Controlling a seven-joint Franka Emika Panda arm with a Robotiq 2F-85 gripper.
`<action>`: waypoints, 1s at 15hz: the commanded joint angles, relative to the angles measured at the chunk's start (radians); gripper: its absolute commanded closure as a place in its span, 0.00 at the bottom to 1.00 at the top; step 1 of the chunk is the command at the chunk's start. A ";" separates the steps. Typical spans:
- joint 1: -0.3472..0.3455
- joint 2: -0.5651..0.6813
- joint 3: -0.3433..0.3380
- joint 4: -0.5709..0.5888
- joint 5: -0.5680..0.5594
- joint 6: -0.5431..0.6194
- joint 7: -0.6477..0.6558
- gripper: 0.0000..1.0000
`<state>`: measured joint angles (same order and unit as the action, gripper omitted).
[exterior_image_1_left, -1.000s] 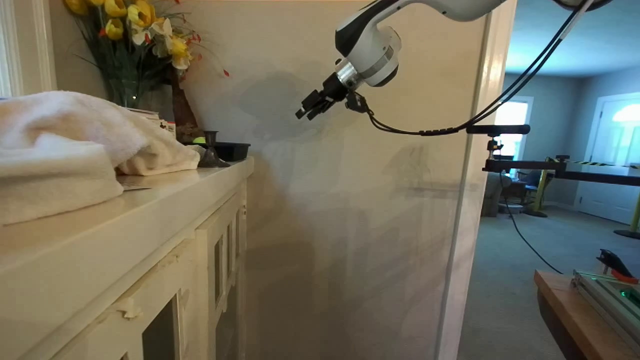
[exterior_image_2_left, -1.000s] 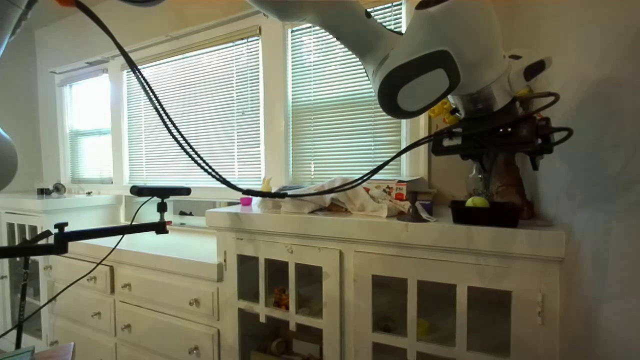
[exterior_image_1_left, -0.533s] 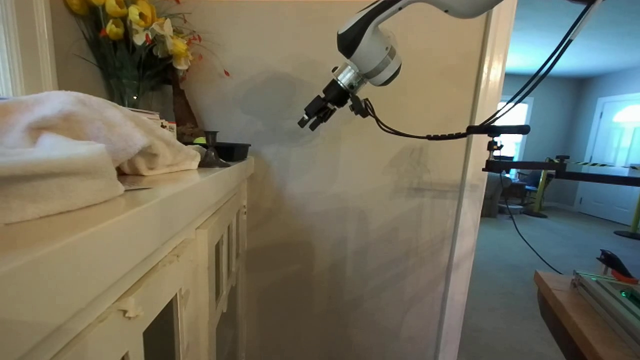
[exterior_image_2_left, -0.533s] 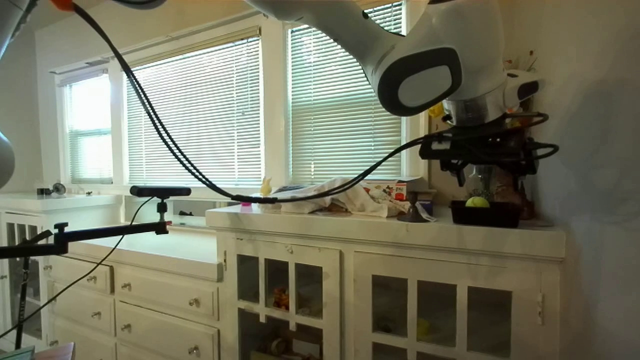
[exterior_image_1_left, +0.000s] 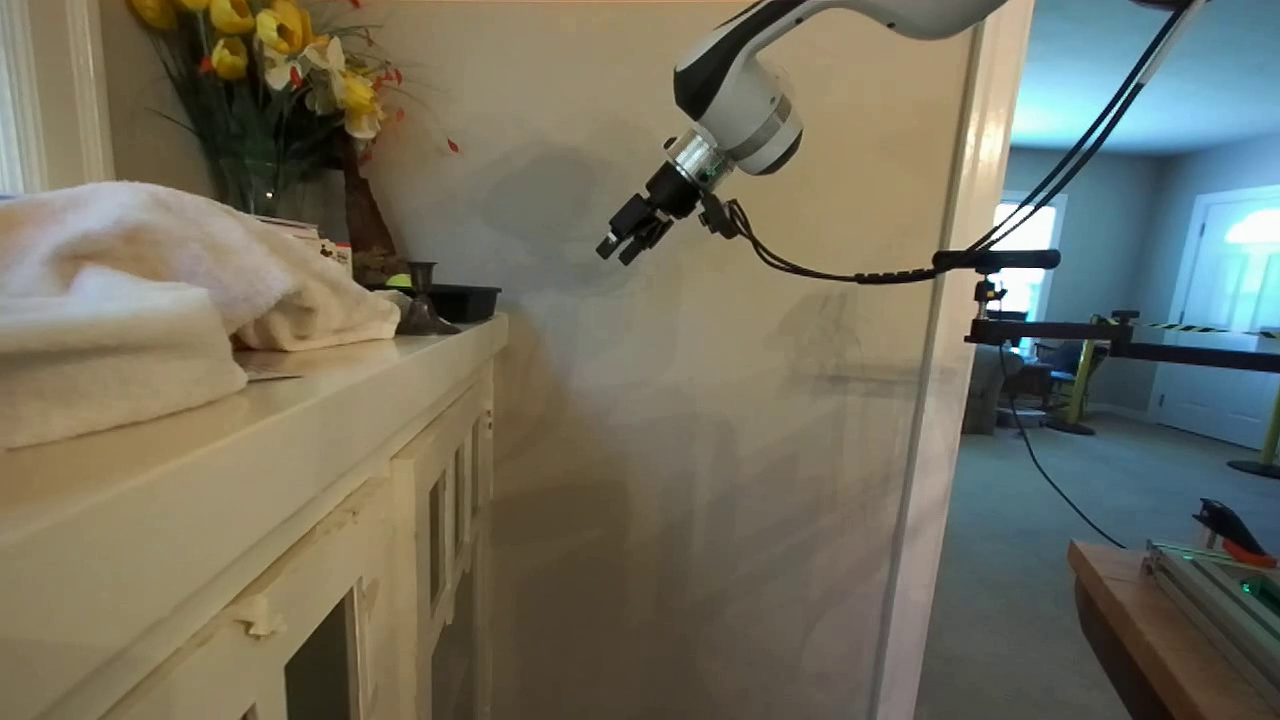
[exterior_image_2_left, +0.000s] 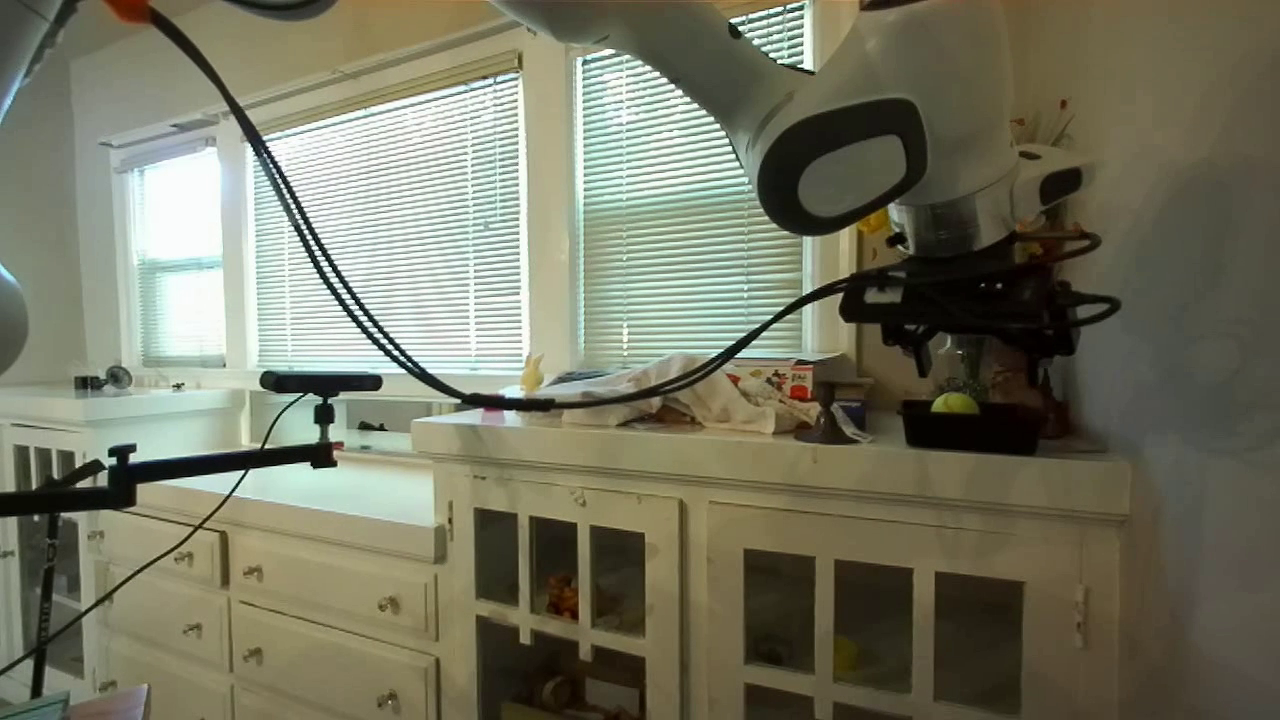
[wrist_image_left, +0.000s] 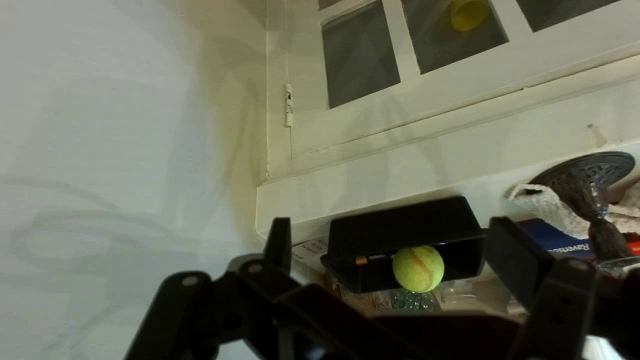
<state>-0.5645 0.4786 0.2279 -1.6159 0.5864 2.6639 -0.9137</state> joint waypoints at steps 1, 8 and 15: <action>-0.002 0.074 0.041 0.121 0.129 -0.107 -0.094 0.00; 0.132 0.226 -0.017 0.487 0.097 -0.535 -0.075 0.00; 0.261 0.399 -0.049 0.820 0.012 -0.655 -0.112 0.00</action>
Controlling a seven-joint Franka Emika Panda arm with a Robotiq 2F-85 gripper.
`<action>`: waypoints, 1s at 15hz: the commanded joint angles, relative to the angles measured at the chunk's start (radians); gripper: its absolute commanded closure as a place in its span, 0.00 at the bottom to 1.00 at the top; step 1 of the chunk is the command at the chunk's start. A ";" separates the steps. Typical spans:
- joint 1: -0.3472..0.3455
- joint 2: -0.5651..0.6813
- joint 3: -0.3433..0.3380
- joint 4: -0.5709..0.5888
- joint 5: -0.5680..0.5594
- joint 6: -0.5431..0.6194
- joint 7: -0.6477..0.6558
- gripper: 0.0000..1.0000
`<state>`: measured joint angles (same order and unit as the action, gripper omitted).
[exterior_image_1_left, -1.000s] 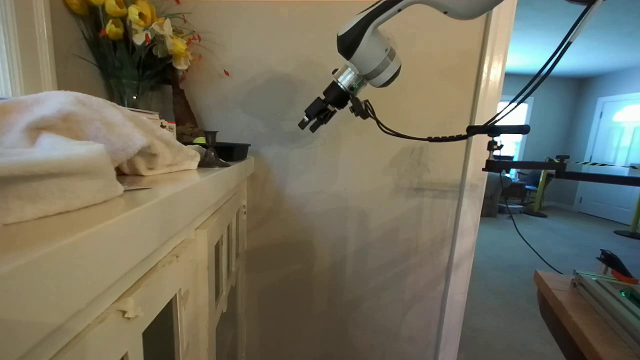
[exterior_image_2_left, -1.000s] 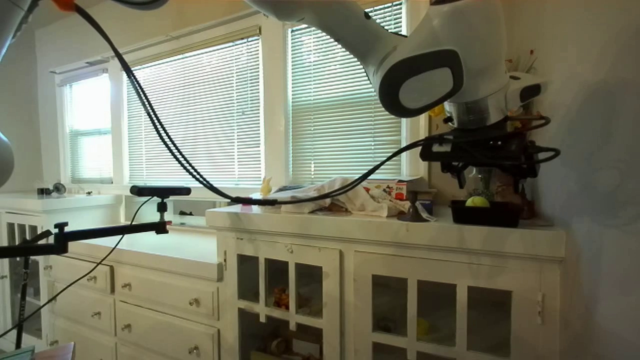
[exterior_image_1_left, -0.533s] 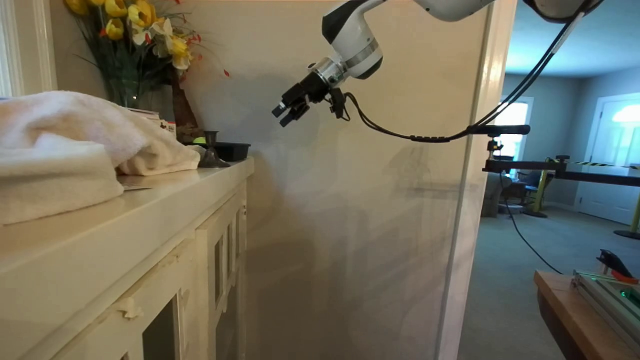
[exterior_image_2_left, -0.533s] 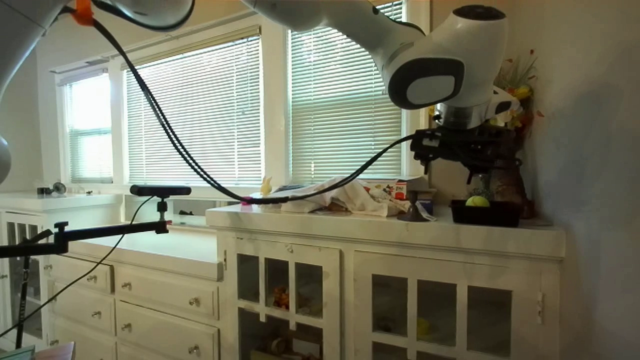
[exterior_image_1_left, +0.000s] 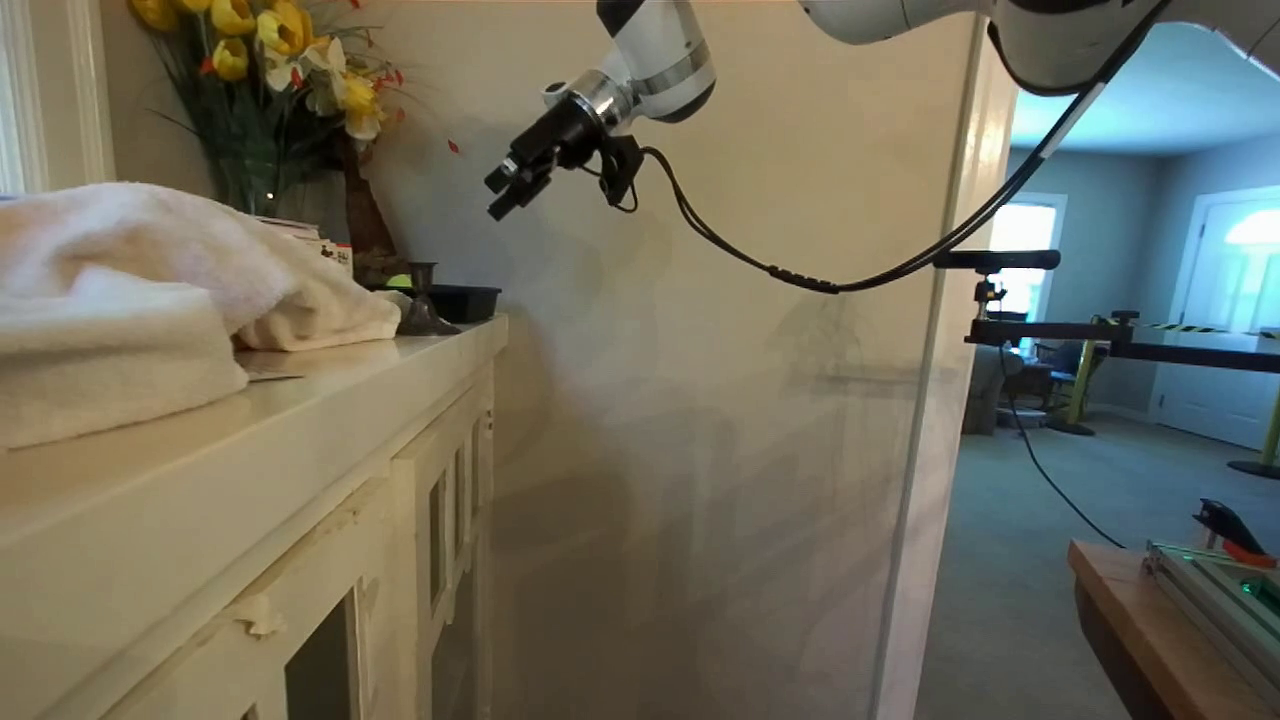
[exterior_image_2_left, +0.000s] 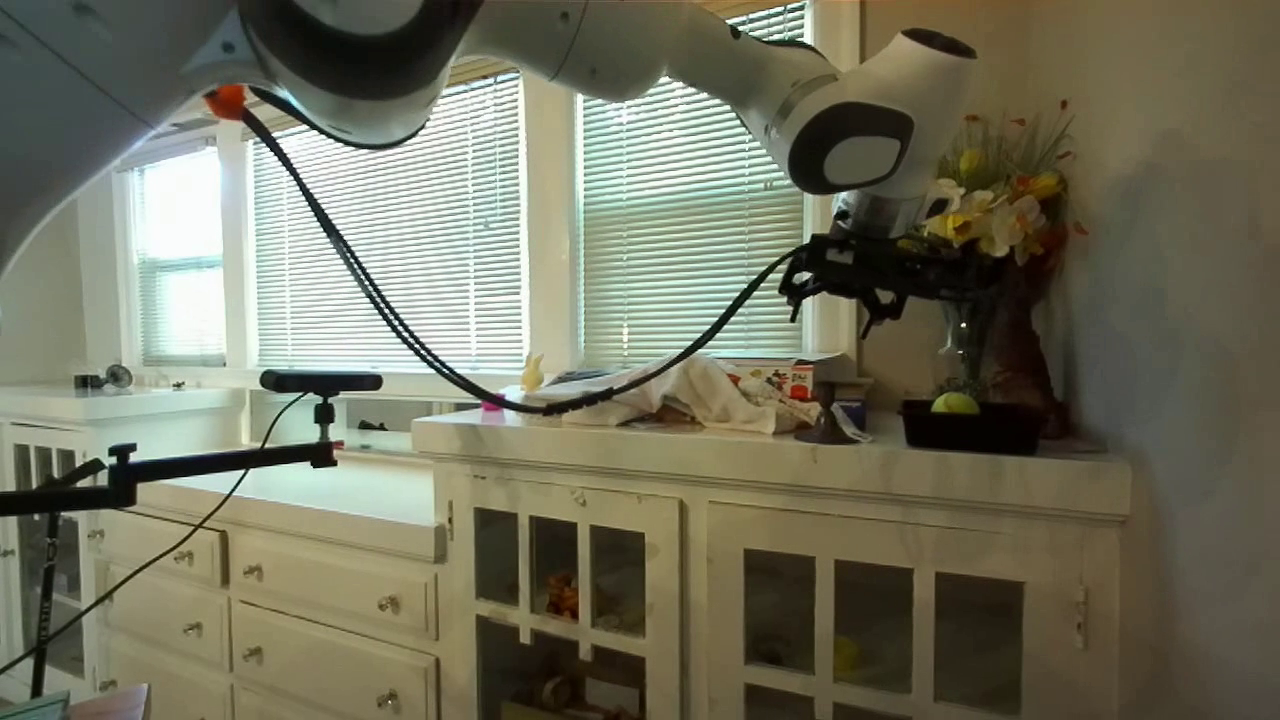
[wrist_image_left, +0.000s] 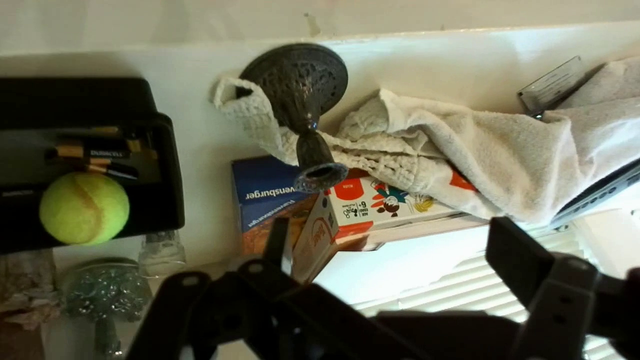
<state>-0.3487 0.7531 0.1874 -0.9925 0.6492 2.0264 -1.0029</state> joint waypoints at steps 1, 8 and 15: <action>0.055 0.161 0.002 0.239 -0.054 -0.002 -0.030 0.00; 0.111 0.353 0.018 0.455 -0.055 0.055 -0.107 0.00; 0.121 0.422 0.042 0.511 -0.042 0.061 -0.217 0.00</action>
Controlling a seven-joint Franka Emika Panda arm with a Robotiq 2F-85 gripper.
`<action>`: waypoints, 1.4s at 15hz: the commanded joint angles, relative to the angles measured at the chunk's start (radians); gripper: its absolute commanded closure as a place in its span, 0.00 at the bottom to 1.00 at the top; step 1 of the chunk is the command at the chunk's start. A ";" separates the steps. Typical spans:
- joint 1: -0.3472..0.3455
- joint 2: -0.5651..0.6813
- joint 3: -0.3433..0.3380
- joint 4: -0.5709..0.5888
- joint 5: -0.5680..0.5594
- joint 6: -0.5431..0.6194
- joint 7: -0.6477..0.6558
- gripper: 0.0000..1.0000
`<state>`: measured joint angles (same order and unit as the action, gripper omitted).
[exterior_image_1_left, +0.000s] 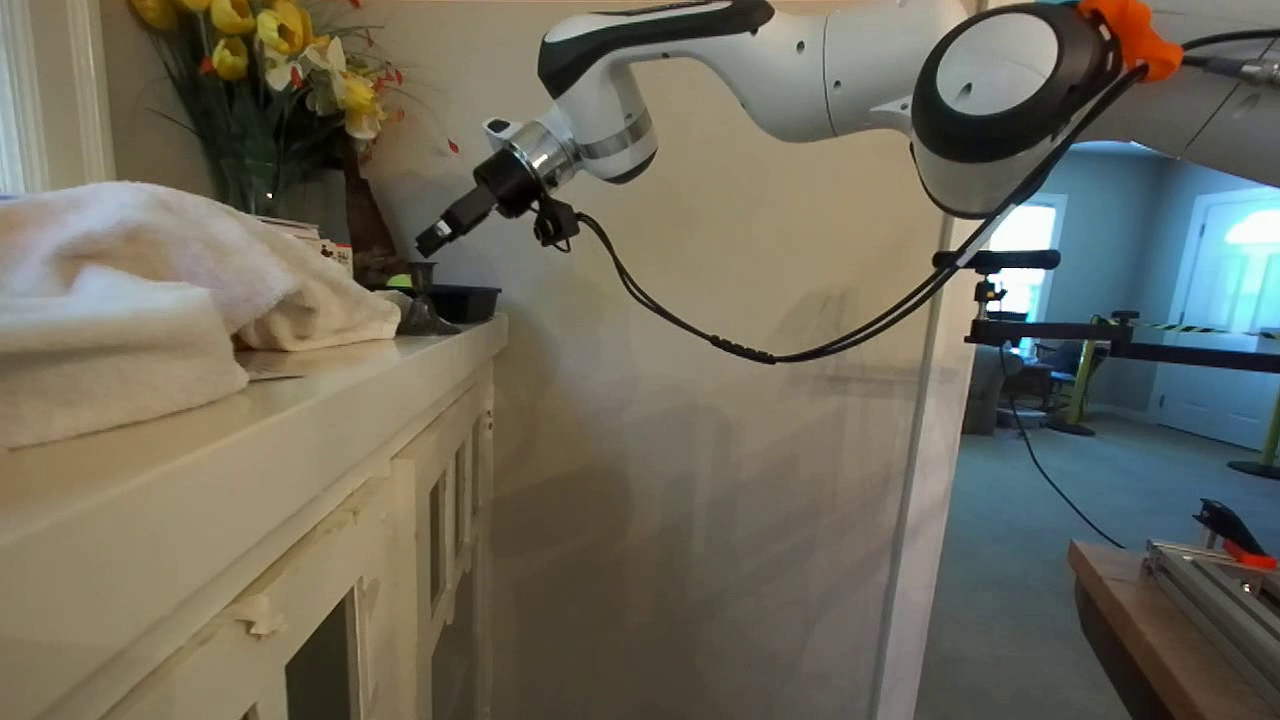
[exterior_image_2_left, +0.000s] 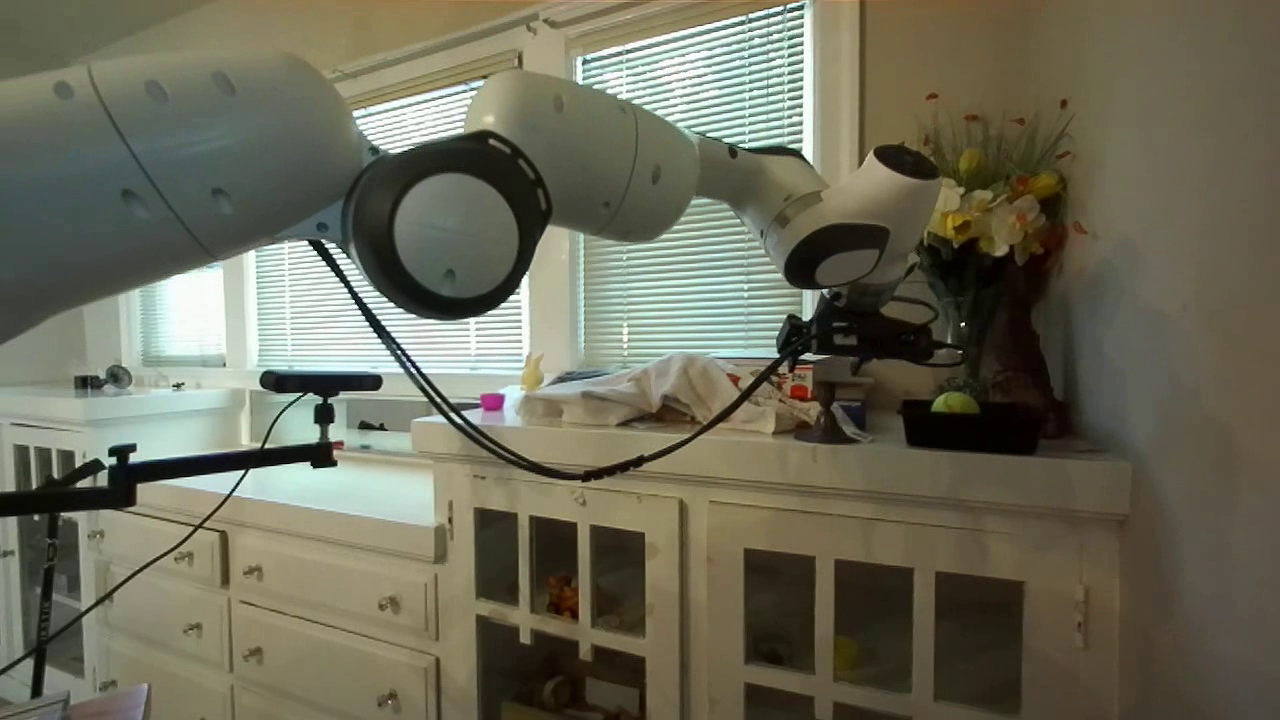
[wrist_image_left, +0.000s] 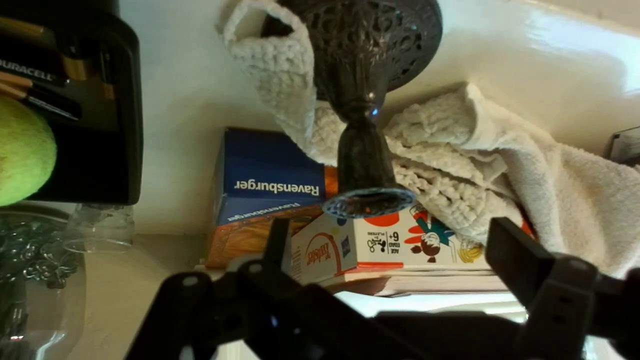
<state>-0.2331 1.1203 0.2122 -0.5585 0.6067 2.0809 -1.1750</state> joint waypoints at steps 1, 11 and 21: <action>0.006 0.059 0.019 0.079 0.000 0.010 -0.057 0.00; 0.008 0.086 0.036 0.083 0.001 0.055 -0.115 0.79; -0.001 0.046 0.043 0.116 0.006 0.109 -0.121 0.79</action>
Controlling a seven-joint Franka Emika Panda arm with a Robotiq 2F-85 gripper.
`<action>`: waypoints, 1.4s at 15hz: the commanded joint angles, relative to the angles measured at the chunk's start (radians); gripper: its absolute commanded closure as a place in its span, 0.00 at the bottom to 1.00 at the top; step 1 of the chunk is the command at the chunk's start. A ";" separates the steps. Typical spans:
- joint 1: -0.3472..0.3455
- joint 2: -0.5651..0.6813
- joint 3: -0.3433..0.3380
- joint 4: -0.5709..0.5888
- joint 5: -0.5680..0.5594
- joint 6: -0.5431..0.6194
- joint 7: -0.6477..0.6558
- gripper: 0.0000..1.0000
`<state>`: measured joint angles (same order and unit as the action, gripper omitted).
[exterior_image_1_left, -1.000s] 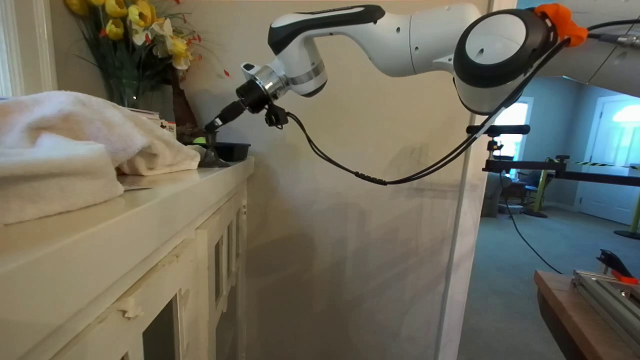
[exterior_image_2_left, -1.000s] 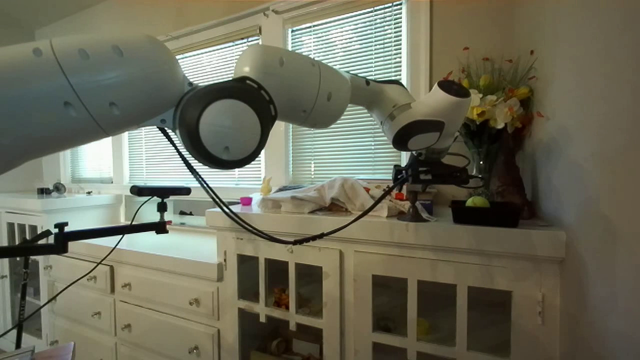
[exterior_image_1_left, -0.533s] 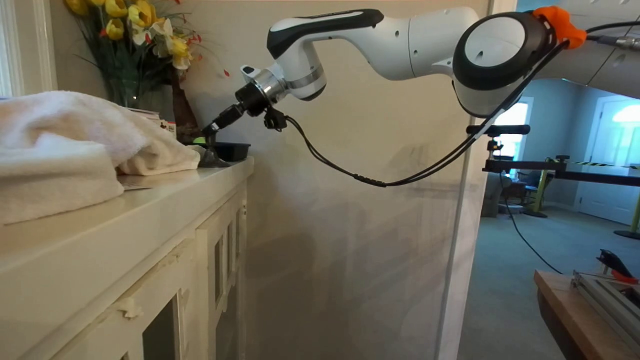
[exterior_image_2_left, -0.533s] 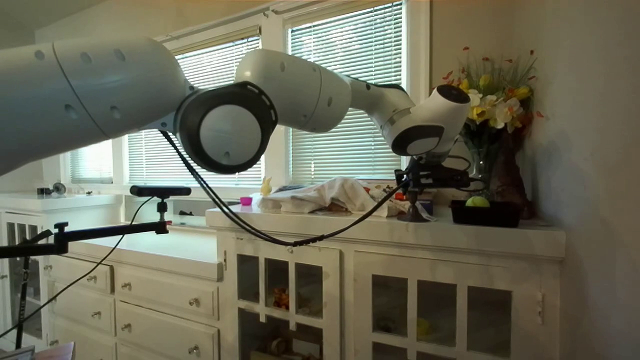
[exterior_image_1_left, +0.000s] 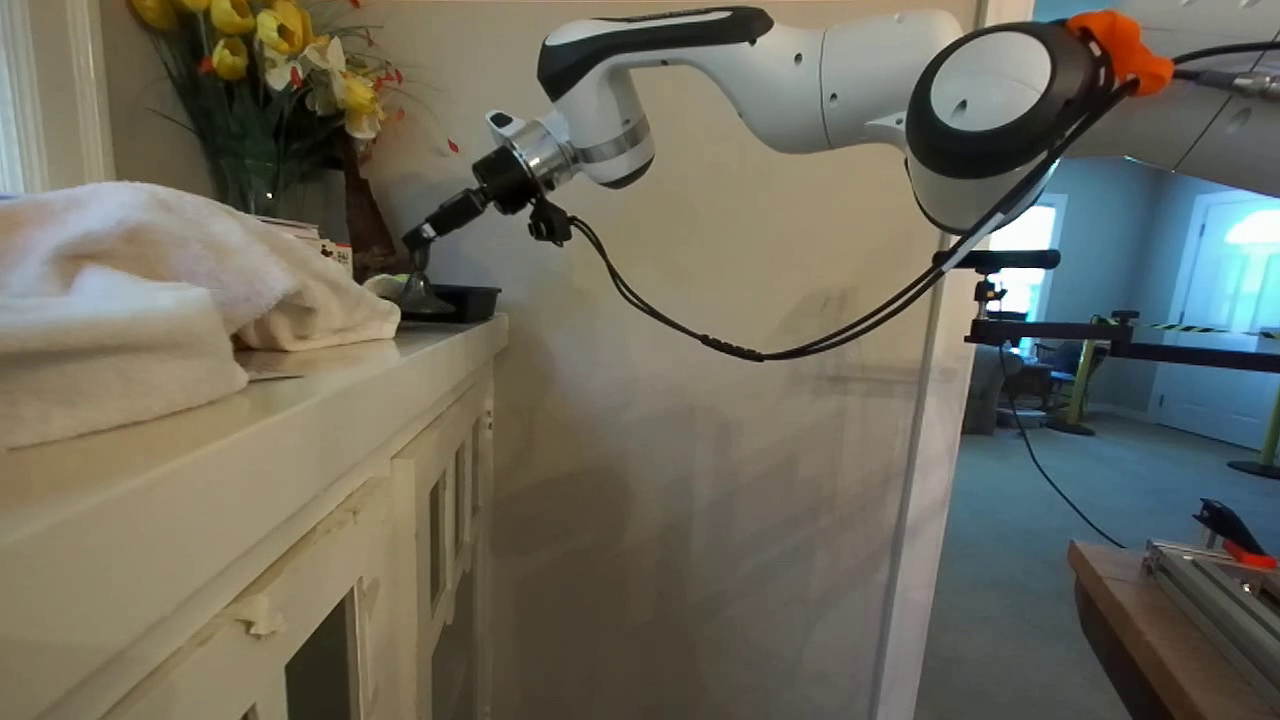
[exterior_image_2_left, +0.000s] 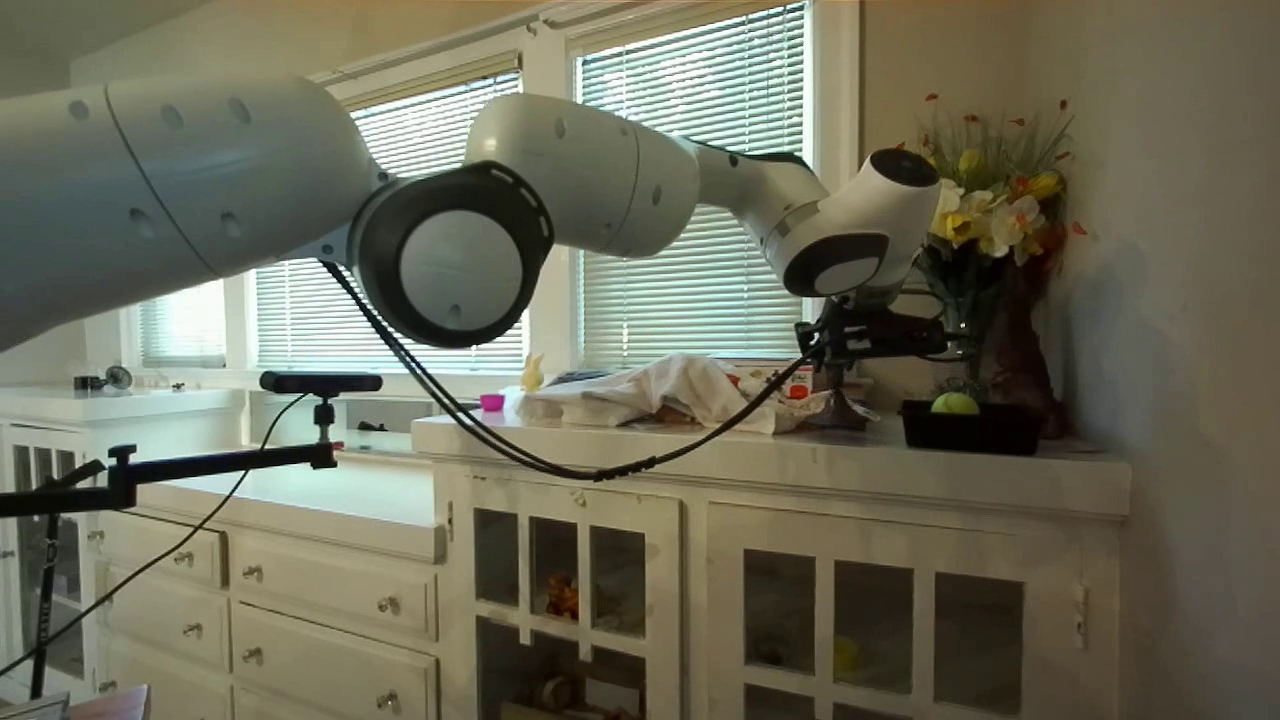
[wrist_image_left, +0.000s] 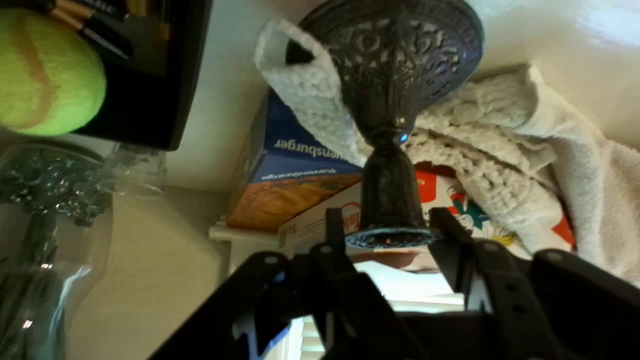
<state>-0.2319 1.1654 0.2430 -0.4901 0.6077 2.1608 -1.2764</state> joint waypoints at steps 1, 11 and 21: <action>-0.004 -0.004 0.010 0.051 0.004 0.044 -0.009 0.79; -0.025 0.008 0.114 0.049 -0.073 0.332 -0.088 0.79; -0.027 0.070 0.143 0.047 -0.123 0.555 -0.043 0.79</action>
<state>-0.2500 1.2204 0.3551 -0.4433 0.5247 2.6637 -1.3460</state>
